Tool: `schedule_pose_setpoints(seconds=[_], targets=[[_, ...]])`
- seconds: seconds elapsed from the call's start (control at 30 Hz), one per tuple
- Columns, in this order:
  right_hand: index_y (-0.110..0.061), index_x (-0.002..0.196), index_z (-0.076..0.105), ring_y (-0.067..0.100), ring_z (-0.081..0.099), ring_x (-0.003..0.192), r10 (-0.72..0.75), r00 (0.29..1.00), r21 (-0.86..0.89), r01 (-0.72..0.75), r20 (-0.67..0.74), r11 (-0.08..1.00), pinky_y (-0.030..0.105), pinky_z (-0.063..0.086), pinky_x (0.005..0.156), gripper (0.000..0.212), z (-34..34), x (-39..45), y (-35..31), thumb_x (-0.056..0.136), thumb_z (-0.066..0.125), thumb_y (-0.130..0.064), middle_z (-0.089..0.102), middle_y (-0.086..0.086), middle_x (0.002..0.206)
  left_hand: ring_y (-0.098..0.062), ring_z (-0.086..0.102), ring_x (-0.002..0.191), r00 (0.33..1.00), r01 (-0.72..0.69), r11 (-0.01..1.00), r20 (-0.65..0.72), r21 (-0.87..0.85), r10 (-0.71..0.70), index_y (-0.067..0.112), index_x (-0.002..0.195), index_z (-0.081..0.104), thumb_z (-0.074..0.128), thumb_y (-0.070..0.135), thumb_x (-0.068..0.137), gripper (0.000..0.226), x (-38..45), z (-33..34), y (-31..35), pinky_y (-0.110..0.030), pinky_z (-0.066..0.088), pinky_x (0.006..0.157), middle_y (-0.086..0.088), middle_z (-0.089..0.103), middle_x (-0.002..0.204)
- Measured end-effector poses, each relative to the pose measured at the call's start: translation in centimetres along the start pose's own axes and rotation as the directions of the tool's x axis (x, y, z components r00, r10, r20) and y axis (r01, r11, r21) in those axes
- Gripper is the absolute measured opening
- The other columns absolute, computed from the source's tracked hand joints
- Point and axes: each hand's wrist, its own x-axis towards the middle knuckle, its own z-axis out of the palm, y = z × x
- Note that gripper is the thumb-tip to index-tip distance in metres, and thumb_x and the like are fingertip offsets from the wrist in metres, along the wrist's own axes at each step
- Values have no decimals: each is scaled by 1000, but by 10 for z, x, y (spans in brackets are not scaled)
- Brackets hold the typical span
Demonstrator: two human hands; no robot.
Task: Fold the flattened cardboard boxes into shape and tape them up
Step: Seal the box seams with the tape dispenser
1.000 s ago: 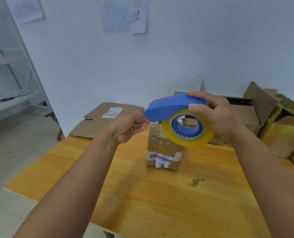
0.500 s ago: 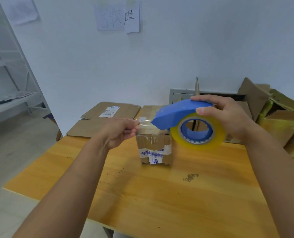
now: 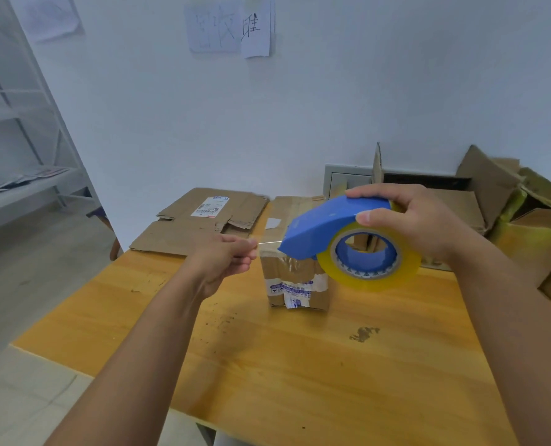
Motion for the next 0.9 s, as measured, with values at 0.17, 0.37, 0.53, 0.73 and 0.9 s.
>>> schedule_pose_setpoints(seconds=[0.17,0.37,0.53,0.73,0.9], targets=[[-51,112,67,-3,64,99,-1,1000,-25,1,11,1000,4,47,73,34,-2,-4,1,78,65,-46,66,-32,105,-10,61,56,1000,15,1000,-2,22,-15,-1,95,73,70,11,89,14,0,4,-7,-21,54,53,-7,70,71],[-50,112,68,0,63,103,19,1000,-25,-19,-9,1000,18,49,82,35,-4,-8,7,78,64,-45,66,-30,110,-10,61,56,1000,21,998,-13,66,-20,1,99,73,73,20,89,22,4,9,-12,-23,53,52,-7,69,71],[-49,114,67,3,64,102,11,1000,-21,-11,-14,1000,18,51,81,36,0,-10,10,78,64,-45,66,-27,109,-12,69,58,993,31,949,-121,314,8,14,107,65,71,50,86,42,9,9,-13,-23,54,54,-4,75,75],[-48,111,68,7,65,101,14,998,26,-13,-65,1000,18,53,80,32,2,-14,14,79,65,-45,68,-22,108,-4,58,101,781,-283,597,-181,751,598,23,127,57,54,53,92,47,1,17,-31,-26,50,84,12,62,122],[-46,109,72,13,68,98,58,992,122,-45,-108,991,25,57,80,30,7,-15,15,79,67,-43,70,-13,109,-15,49,128,563,-619,99,352,779,748,18,136,56,66,44,87,57,-4,38,-45,-37,41,108,3,57,138]])
